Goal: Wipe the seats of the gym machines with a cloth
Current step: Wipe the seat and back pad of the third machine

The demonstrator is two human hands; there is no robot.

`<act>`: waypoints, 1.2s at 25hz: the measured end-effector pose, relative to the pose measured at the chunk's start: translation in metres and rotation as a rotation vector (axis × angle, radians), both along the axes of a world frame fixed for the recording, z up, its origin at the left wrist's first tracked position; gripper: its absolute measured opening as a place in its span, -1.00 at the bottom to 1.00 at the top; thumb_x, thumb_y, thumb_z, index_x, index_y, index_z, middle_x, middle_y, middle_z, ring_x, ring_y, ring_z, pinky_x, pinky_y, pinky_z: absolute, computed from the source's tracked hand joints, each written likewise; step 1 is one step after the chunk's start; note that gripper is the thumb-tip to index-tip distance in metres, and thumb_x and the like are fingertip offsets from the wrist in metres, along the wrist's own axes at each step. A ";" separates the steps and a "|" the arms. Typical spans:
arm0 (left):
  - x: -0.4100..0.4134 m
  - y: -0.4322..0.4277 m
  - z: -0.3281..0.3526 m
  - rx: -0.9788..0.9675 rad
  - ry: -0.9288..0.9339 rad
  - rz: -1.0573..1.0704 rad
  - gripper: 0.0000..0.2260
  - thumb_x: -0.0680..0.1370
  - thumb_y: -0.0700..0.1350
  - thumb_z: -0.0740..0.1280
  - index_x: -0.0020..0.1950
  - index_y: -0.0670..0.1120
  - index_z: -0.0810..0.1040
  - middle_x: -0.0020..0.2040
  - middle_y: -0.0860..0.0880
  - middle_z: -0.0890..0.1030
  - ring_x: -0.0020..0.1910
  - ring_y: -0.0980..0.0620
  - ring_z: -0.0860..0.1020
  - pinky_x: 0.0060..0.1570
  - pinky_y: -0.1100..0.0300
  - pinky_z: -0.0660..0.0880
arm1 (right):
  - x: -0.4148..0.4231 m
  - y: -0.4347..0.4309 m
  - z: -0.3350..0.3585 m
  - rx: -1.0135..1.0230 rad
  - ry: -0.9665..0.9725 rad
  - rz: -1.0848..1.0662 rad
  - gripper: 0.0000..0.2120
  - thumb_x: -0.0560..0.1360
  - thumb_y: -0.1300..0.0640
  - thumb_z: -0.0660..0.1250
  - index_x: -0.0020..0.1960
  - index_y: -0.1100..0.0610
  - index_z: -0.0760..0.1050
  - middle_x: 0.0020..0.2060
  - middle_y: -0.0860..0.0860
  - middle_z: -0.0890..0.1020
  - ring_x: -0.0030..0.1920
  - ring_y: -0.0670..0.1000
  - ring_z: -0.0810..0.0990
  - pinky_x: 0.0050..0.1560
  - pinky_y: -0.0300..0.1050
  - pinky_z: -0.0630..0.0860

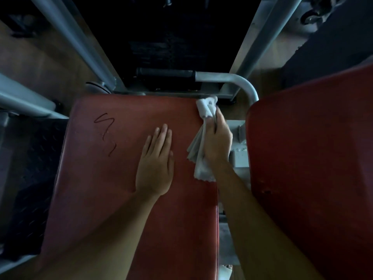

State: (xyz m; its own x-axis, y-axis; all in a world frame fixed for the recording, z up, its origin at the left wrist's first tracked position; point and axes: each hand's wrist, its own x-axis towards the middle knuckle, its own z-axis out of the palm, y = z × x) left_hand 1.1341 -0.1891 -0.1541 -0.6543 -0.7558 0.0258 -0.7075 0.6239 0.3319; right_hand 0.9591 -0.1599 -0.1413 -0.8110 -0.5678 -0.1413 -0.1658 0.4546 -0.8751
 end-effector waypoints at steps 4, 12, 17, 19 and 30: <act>-0.001 0.000 0.000 0.002 -0.036 0.010 -0.52 0.68 -0.13 0.03 0.61 -0.18 0.14 0.64 -0.06 0.07 0.63 0.00 0.00 0.59 -0.01 0.05 | 0.025 0.036 0.000 0.017 -0.034 -0.034 -0.64 0.69 0.02 0.14 0.46 0.00 0.43 0.28 -0.09 0.61 0.28 -0.17 0.55 0.30 -0.16 0.49; -0.002 0.001 0.002 -0.019 -0.080 0.012 -0.51 0.67 -0.12 0.01 0.62 -0.17 0.12 0.65 -0.06 0.06 0.63 0.00 -0.01 0.59 -0.01 0.04 | -0.006 -0.007 0.003 0.028 -0.112 -0.047 -0.63 0.67 0.02 0.14 0.43 0.02 0.45 0.05 -0.08 0.68 0.02 -0.19 0.62 0.11 -0.17 0.57; -0.003 0.001 0.002 -0.022 -0.079 0.024 -0.51 0.67 -0.12 0.01 0.61 -0.18 0.15 0.64 -0.05 0.08 0.63 0.00 0.01 0.59 0.00 0.03 | 0.021 0.041 -0.001 0.081 -0.053 -0.020 -0.63 0.67 0.04 0.15 0.45 0.05 0.42 0.19 -0.02 0.66 0.17 -0.10 0.62 0.21 -0.05 0.55; -0.003 0.001 0.001 -0.014 -0.084 0.020 -0.51 0.67 -0.11 0.01 0.61 -0.17 0.13 0.64 -0.04 0.07 0.63 0.01 0.00 0.59 -0.01 0.04 | 0.007 0.021 -0.001 0.103 -0.039 -0.023 -0.63 0.67 0.06 0.15 0.46 0.07 0.42 0.13 -0.01 0.68 0.06 -0.12 0.64 0.09 -0.22 0.56; -0.002 0.001 0.000 -0.005 -0.067 0.009 -0.47 0.66 -0.04 0.06 0.62 -0.16 0.12 0.65 -0.04 0.05 0.63 0.01 -0.01 0.58 -0.04 0.06 | 0.015 0.020 -0.012 0.077 0.027 0.016 -0.55 0.68 -0.04 0.11 0.53 0.06 0.30 0.33 0.01 0.56 0.28 -0.01 0.57 0.21 -0.03 0.54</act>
